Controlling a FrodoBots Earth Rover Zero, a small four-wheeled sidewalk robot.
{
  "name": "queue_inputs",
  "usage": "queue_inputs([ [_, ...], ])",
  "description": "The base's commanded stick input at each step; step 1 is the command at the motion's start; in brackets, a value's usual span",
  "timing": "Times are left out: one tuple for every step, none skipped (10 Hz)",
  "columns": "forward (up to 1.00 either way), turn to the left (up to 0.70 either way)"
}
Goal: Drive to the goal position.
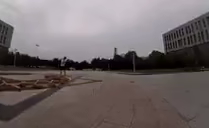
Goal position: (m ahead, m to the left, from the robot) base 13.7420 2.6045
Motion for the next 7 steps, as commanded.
queue_inputs([
  [0.70,0.01],
  [0.70,0.01],
  [0.70,0.01],
  [0.70,0.01],
  [0.70,0.01],
  [0.70,0.01],
  [0.70,0.01],
])
